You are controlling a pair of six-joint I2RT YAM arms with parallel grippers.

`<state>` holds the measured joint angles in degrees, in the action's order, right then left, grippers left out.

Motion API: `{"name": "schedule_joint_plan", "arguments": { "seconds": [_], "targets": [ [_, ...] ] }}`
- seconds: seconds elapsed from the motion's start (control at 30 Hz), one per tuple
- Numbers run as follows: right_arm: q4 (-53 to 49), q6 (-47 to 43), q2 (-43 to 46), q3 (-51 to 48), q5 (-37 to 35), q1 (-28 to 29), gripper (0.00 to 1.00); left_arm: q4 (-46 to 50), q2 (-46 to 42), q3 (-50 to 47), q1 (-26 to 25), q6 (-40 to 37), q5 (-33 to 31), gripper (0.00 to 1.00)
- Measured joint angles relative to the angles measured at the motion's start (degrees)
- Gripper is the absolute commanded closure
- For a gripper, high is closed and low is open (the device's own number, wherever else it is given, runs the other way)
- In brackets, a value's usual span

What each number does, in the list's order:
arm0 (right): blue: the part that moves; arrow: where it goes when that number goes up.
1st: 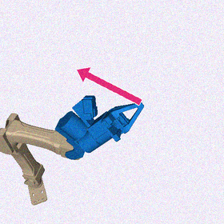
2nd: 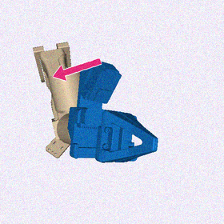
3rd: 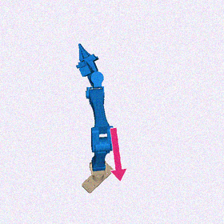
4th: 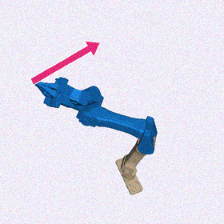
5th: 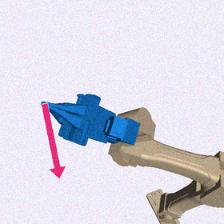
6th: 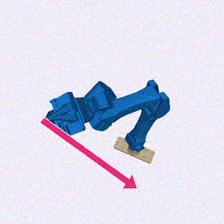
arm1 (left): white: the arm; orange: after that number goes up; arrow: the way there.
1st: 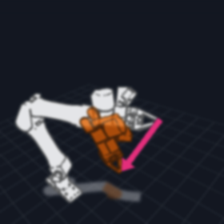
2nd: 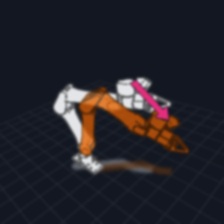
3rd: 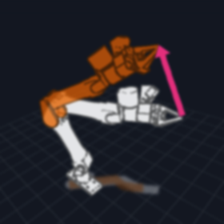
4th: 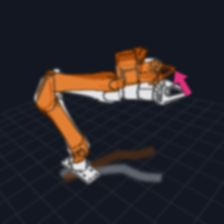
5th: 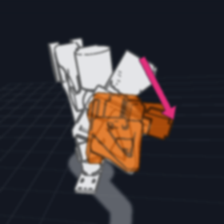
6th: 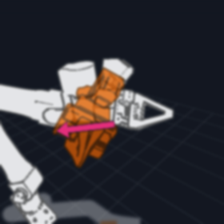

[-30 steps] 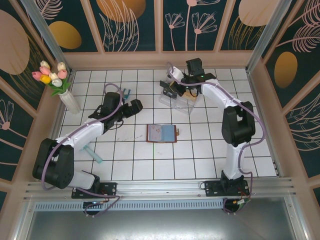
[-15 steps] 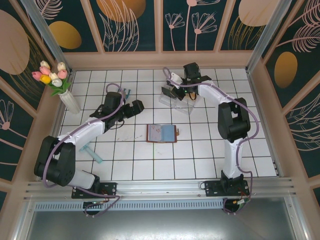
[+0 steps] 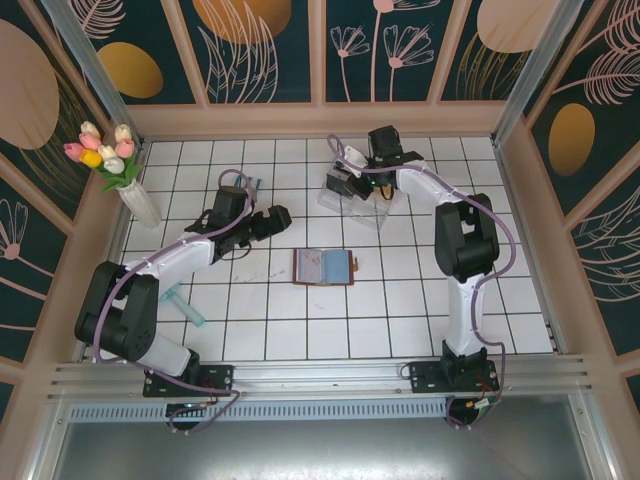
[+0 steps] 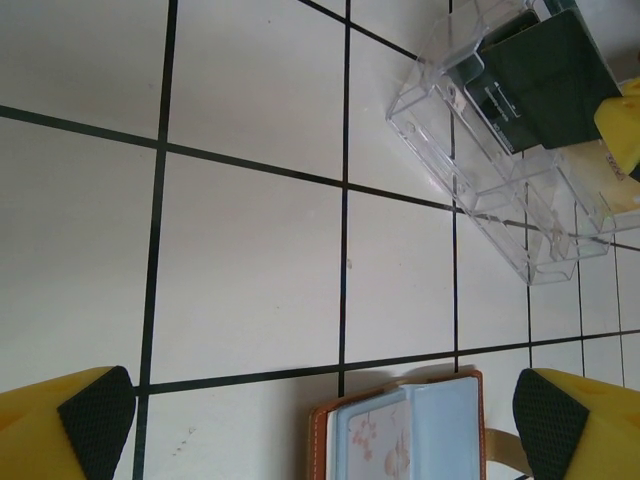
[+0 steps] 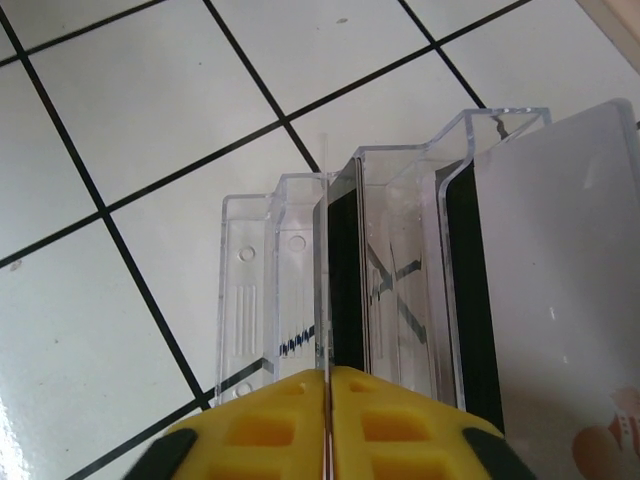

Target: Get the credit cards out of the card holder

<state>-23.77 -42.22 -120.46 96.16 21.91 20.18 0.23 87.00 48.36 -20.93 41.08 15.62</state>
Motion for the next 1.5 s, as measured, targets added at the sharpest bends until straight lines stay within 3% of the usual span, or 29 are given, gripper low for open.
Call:
{"name": "schedule_joint_plan", "arguments": {
  "seconds": [0.13,0.4,0.53,0.6,0.8,0.93,1.2,1.5],
  "targets": [
    [-0.70,0.74,-0.55,1.03,-0.02,0.00,0.75,-0.02,0.00,0.11,0.00,-0.37,0.94,0.01],
    [-0.79,4.00,-0.07,3.06,0.09,0.00,0.74,0.02,0.00,0.20,0.00,-0.42,2.89,0.03],
    [-2.49,10.38,3.19,3.10,0.79,0.00,0.73,0.57,-0.02,0.37,0.00,-0.98,3.76,0.06],
    [-2.38,15.76,6.12,2.58,1.11,0.00,0.67,1.40,-0.09,0.55,0.00,-1.40,3.93,0.09],
    [5.31,38.07,22.56,-12.04,0.39,0.76,0.63,3.52,-0.59,1.01,-0.02,-2.05,6.05,0.21],
    [11.67,51.54,29.24,-25.55,-2.60,6.27,0.62,3.82,-0.98,0.94,-0.68,-1.11,7.58,0.34],
    [20.68,74.90,32.11,-46.34,-2.97,13.51,0.64,3.28,-0.52,0.33,-5.64,2.05,8.17,0.58],
    [30.34,87.78,31.15,-51.54,-2.58,19.96,0.72,-0.52,5.75,-1.33,-8.37,7.52,8.90,0.79]
  ]
}}
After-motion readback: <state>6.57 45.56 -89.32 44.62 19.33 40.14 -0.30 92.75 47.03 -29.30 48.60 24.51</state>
